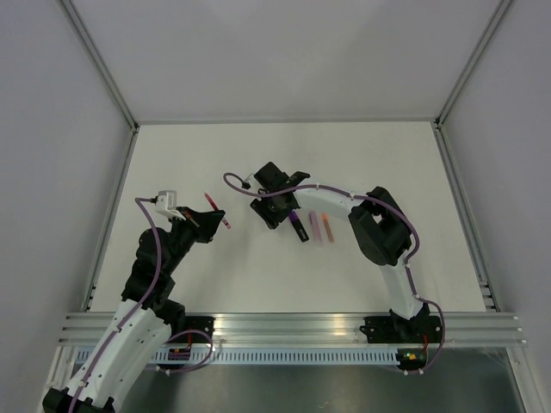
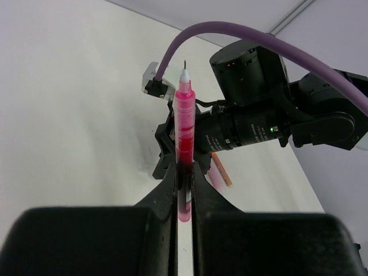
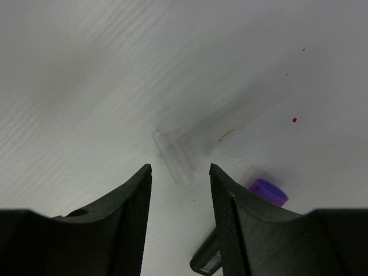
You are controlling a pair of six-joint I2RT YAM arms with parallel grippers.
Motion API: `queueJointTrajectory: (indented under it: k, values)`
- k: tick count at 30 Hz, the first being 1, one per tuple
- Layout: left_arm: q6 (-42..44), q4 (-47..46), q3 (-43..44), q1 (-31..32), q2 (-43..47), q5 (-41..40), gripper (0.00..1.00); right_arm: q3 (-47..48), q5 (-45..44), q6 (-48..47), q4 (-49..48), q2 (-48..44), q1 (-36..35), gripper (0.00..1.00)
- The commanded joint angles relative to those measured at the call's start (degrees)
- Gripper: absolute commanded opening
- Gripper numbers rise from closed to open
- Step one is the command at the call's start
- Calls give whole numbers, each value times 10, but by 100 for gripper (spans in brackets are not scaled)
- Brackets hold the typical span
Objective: Insert the pens into the pen caps
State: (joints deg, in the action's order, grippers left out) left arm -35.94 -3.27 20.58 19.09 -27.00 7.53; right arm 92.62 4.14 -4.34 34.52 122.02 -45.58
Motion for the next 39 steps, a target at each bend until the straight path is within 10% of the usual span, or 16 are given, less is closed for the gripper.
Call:
queueJointTrajectory:
  k: [1, 39]
  values:
    - [-2, -21, -3, 0, -2, -8, 2, 9, 17, 28, -5, 3, 4, 50]
    - [-8, -27, -7, 0, -18, -9, 2, -31, 27, 106, -41, 0, -3, 53]
